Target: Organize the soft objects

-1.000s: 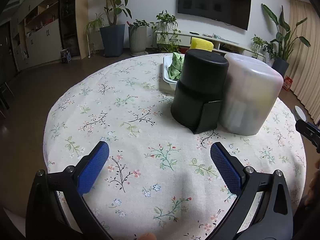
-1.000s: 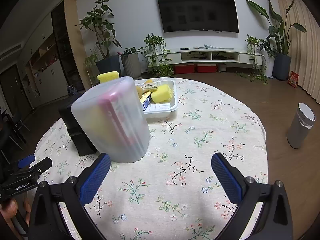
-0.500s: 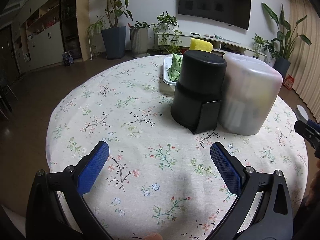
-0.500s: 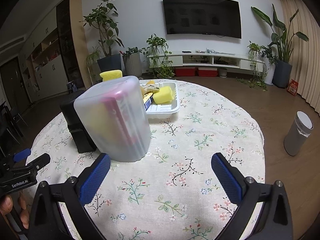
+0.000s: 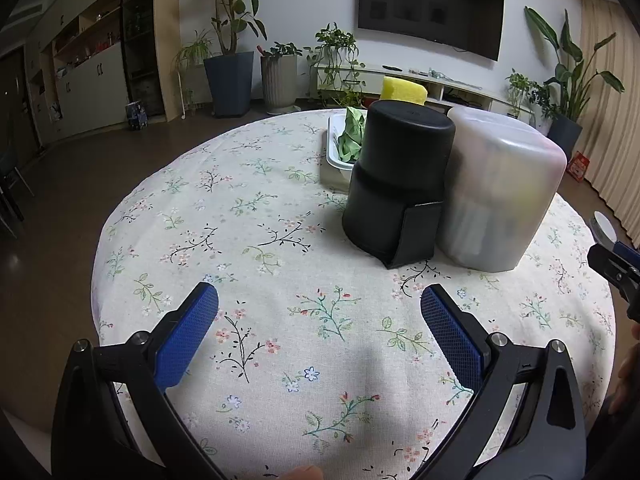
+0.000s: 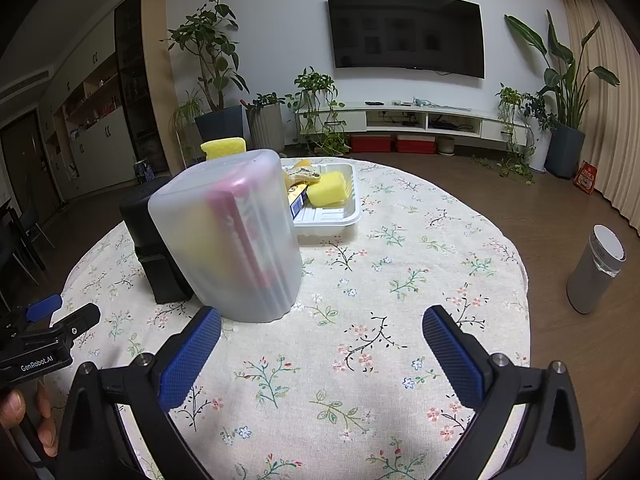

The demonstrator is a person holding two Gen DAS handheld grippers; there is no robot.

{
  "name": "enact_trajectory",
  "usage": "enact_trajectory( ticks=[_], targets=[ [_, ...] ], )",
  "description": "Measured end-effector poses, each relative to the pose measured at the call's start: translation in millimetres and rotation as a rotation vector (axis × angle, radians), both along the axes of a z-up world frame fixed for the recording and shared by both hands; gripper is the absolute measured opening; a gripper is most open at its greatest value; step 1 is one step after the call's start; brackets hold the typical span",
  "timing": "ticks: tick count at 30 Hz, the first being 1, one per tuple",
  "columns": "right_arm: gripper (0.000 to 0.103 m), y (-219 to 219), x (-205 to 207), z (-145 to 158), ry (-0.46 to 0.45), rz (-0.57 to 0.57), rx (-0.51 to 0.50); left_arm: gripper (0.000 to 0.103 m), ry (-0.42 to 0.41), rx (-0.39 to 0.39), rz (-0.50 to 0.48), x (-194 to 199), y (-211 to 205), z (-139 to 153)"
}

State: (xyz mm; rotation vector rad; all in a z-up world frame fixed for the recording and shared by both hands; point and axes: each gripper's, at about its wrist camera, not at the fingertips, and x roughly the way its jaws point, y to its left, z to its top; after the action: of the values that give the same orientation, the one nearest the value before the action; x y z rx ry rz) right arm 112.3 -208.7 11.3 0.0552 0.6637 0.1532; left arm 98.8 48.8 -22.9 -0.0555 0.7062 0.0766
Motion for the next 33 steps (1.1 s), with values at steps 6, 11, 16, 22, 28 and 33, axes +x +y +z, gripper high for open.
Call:
enact_trajectory(
  ticks=[6, 11, 16, 22, 28, 33],
  targets=[
    [0.103, 0.2, -0.5, 0.4, -0.001, -0.001, 0.0, 0.103, 0.003, 0.002, 0.003, 1.0, -0.8, -0.8],
    [0.103, 0.1, -0.4, 0.6, 0.0, 0.0, -0.001, 0.103, 0.006, 0.0, 0.001, 2.1, -1.7, -2.6],
    [0.103, -0.1, -0.3, 1.1, -0.001, 0.0, 0.0, 0.103, 0.007, 0.0, 0.004, 1.7, -2.0, -3.0],
    [0.103, -0.2, -0.2, 1.2, 0.0, 0.001, -0.002, 0.103, 0.01, 0.003, 0.006, 2.0, -1.7, -3.1],
    [0.103, 0.0, -0.3, 1.5, 0.001, 0.001, -0.002, 0.103, 0.024, -0.002, 0.012, 3.6, -1.7, -6.8],
    [0.103, -0.1, -0.8, 1.1, 0.001, 0.002, -0.002, 0.103, 0.027, 0.0, 0.012, 4.0, -2.3, -7.7]
  ],
)
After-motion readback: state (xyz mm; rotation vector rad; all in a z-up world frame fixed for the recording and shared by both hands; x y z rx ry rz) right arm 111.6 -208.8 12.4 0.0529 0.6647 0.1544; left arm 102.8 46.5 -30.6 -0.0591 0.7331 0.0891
